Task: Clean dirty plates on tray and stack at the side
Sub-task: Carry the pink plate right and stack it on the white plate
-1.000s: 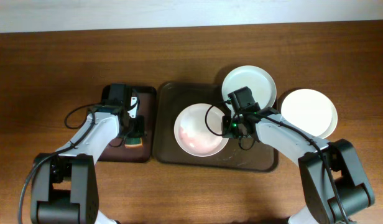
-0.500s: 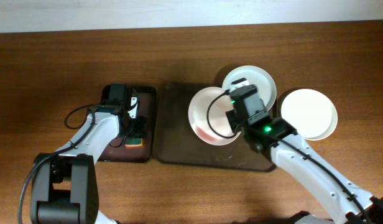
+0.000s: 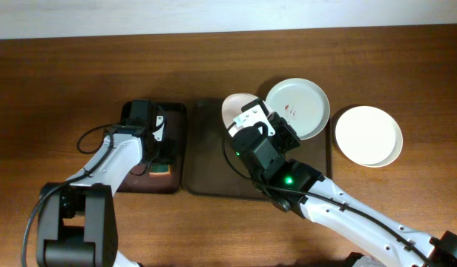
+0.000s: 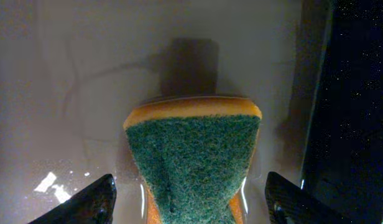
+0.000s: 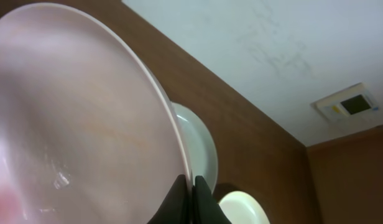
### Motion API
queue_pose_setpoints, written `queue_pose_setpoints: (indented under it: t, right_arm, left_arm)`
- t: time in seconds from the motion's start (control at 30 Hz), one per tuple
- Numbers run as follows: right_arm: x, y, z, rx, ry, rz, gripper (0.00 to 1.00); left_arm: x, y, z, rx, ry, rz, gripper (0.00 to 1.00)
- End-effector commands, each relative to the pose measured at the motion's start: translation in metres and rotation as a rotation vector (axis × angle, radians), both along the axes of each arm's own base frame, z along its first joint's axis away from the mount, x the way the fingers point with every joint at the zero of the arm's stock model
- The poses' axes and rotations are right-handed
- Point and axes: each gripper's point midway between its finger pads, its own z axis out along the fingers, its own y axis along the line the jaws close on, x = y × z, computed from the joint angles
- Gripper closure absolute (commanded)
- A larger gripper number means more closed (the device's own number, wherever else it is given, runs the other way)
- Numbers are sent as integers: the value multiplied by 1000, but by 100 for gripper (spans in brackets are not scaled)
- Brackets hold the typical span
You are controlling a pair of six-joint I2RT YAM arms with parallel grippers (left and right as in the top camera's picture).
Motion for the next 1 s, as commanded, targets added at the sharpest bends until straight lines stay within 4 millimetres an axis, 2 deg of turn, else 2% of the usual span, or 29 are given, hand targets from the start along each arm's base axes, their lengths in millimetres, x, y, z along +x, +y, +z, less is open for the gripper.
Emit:
queue_pose_setpoints:
  t: [0.0, 0.1, 0.17, 0.27, 0.33, 0.37, 0.4, 0.43, 0.5, 0.53, 0.67, 0.73, 0.83, 0.97]
  right_arm:
    - [0, -6, 20, 4, -62, -42, 96]
    - [0, -6, 20, 5, -62, -42, 96]
    - [1, -10, 19, 82, -78, -83, 96]
    - [7, -28, -5, 288, -10, -174, 96]
    - [15, -51, -23, 431, 63, -252, 96]
    - [18, -61, -30, 479, 93, -275, 96]
    - [23, -77, -37, 549, 126, -316, 96]
    - [26, -92, -42, 610, 150, -352, 96]
    - [31, -124, -52, 735, 198, -418, 96]
    - [32, -150, -57, 823, 208, -487, 96]
    - [28, -216, -60, 1030, 198, -608, 96]
    - [10, -267, -69, 1075, 176, -749, 96]
    - [-18, -313, -93, 1096, 192, -927, 96]
    - [-37, -343, -120, 1117, 225, -1055, 96]
  left_arm:
    - [0, 1, -1, -2, 5, -5, 25]
    - [0, 0, -1, -2, 5, -5, 25]
    - [0, 1, -1, -2, 5, -5, 25]
    - [0, 0, -1, -2, 5, -6, 25]
    - [0, 0, -1, -2, 5, -6, 26]
    - [0, 0, -1, -2, 5, -6, 30]
    - [0, 0, -1, -2, 6, -6, 45]
    - [0, 0, -1, -2, 6, -6, 55]
    - [0, 0, -1, -2, 6, -6, 61]
    - [0, 0, -1, -2, 6, -6, 62]
    - [0, 0, -1, -2, 6, -6, 63]
    - [0, 0, -1, -2, 5, -6, 62]
    - [0, 0, -1, -2, 6, -6, 62]
    - [-1, 0, -2, -2, 10, -6, 62]
